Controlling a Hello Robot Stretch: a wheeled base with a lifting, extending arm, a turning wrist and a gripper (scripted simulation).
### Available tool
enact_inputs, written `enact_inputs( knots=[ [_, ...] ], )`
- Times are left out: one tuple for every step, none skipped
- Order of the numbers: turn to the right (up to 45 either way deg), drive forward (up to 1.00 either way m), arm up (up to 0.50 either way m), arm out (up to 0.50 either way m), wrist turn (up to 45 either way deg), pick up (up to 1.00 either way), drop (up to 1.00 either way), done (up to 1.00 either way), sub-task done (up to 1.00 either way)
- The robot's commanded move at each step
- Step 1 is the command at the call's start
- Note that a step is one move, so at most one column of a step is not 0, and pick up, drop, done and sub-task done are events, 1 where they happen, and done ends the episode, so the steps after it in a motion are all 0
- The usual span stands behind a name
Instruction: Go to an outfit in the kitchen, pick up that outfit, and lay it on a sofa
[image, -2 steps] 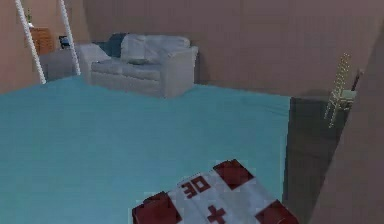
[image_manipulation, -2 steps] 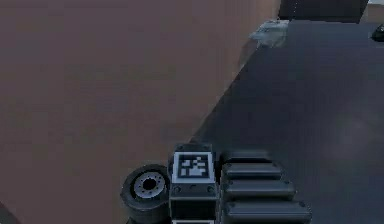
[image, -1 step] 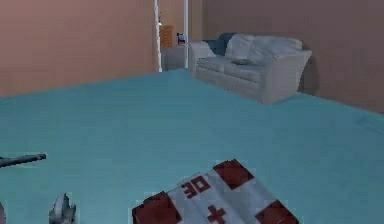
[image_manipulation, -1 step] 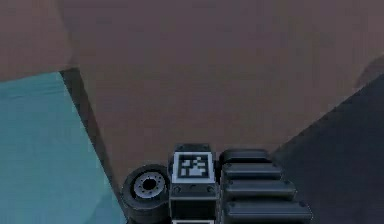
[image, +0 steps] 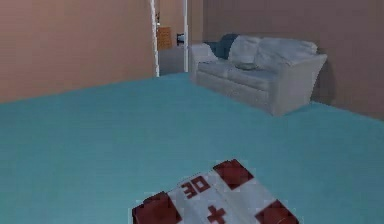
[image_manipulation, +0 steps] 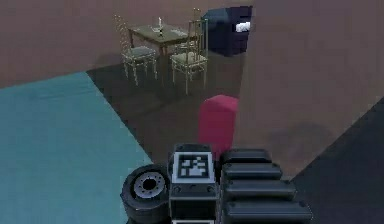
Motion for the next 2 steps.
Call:
enact_inputs(
  knots=[
    [3.0, 0.00, 0.00, 0.00, 0.0, 0.00, 0.00, 0.00, 0.00],
    [-45.0, 0.00, 0.00, 0.00, 0.0, 0.00, 0.00, 0.00, 0.00]
  ],
)
